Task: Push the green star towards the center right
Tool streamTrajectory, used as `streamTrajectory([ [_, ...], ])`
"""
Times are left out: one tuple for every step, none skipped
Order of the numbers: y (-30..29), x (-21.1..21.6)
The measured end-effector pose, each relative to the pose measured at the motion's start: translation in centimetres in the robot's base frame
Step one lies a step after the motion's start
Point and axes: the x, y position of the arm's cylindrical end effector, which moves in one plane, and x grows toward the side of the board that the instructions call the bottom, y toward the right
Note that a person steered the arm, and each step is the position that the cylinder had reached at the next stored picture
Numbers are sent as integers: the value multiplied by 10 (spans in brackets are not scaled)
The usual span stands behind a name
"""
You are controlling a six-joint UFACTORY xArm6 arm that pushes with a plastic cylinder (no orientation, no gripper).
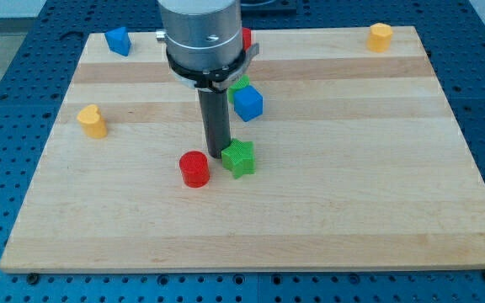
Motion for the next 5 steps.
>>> streamTrajectory([
  [-34,1],
  [-47,5],
  [-17,14],
  [30,19],
  [85,19],
])
